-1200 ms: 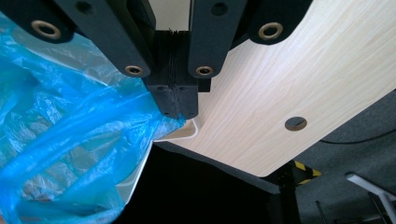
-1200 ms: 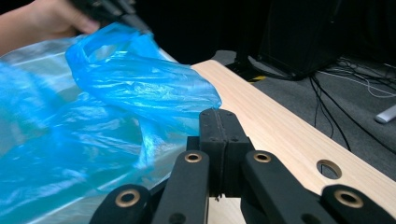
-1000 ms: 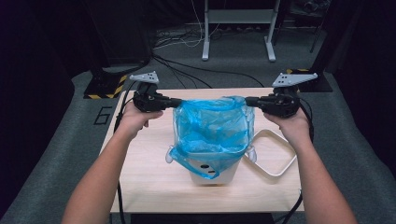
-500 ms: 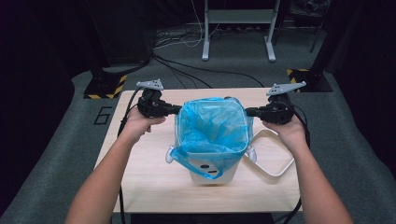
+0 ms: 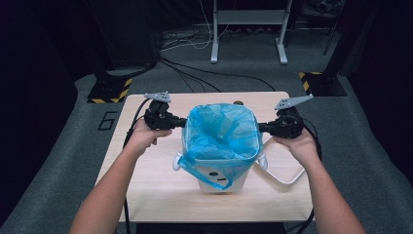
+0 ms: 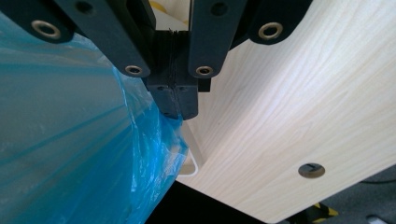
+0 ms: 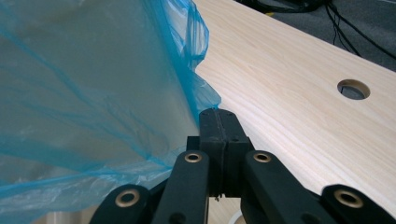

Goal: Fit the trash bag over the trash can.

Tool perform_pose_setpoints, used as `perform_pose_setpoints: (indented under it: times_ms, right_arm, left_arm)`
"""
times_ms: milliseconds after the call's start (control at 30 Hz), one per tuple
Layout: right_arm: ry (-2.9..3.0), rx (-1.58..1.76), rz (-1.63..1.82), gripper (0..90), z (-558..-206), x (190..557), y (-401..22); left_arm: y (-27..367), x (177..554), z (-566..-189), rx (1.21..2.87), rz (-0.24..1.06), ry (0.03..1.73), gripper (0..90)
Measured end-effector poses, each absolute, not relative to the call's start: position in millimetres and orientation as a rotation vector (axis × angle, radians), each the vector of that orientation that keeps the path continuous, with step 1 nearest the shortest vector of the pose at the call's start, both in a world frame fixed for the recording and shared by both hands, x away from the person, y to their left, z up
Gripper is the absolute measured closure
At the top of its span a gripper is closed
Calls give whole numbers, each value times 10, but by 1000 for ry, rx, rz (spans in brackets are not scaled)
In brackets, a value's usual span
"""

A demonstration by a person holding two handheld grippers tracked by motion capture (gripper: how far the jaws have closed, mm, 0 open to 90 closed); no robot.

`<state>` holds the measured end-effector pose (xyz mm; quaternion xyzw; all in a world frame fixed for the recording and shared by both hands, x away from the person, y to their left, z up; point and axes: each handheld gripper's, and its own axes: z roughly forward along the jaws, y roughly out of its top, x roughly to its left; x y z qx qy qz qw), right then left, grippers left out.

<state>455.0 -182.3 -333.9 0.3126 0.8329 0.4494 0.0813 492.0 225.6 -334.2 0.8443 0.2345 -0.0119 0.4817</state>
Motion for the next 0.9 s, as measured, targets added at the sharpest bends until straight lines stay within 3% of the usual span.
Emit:
perform_pose_setpoints:
  times_ms: [133, 167, 300, 500, 900]
  right_arm:
    - [2493, 936, 1349, 885, -3372, 4523, -1830]
    - [2483, 933, 1353, 832, -3364, 4503, -1840]
    - [2432, 937, 1406, 713, -3270, 4386, -1948]
    - [2361, 892, 1443, 614, -3086, 4076, -2127]
    - [2444, 657, 1603, 482, -2887, 3451, -1940]
  left_arm:
    - [2268, 4895, -3365, 2056, -24, 577, 886]
    - [2277, 4877, -3352, 2061, -8, 579, 865]
    - [2390, 4774, -3252, 2033, 33, 591, 666]
    - [2636, 4509, -3070, 1993, 95, 567, 527]
    - [2550, 3905, -2891, 1998, -3, 383, 425]
